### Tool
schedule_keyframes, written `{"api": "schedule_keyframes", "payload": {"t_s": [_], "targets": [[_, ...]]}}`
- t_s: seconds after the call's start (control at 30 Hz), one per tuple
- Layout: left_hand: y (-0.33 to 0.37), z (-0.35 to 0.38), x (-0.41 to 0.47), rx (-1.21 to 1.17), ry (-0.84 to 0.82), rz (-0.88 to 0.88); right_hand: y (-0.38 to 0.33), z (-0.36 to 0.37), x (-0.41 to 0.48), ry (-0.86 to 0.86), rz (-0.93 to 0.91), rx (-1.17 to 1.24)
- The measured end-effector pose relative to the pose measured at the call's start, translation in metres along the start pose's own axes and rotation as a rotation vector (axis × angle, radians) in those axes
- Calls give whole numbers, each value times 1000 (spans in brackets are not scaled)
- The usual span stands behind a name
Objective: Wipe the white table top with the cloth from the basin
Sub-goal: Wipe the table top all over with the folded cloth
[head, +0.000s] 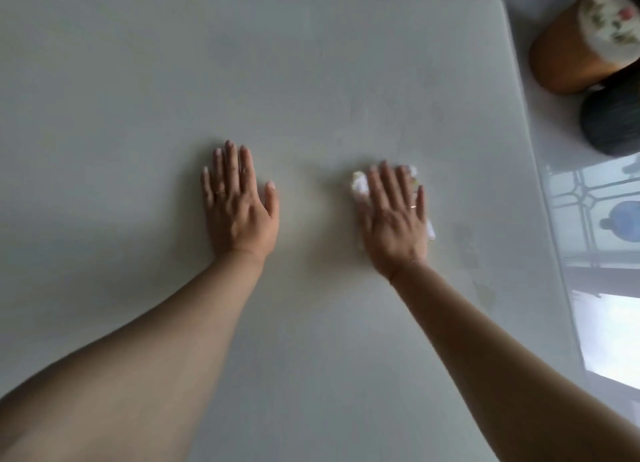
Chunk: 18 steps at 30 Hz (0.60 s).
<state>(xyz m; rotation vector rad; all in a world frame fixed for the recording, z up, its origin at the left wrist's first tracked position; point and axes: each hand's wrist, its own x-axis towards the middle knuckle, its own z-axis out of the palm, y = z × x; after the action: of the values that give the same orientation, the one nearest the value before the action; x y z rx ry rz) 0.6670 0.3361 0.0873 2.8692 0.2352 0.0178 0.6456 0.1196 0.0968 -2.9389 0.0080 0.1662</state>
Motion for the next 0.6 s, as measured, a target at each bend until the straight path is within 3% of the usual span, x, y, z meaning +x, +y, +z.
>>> {"api": "schedule_keyframes", "payload": {"t_s": [0.1,0.17,0.3,0.37,0.43,0.5,0.6], "targets": [[1,3,-2,3,27,5,-11,5,20,47,387,35],[1,3,-1,3,34,4,-43,13,24,62,447,47],[4,-2,0,-1,13,-14,-99,16,11,-34,-7,56],[5,-3,0,2,5,-21,-82,9,19,-59,-227,44],[5,-4,-1,7,2,-25,-48,2,36,-33,-296,-10],[5,-3,-1,14,-11,-22,-11,-5,63,-3,-98,-9],[5,-3,-1,25,-18,-26,6,-10,93,22,346,20]]}}
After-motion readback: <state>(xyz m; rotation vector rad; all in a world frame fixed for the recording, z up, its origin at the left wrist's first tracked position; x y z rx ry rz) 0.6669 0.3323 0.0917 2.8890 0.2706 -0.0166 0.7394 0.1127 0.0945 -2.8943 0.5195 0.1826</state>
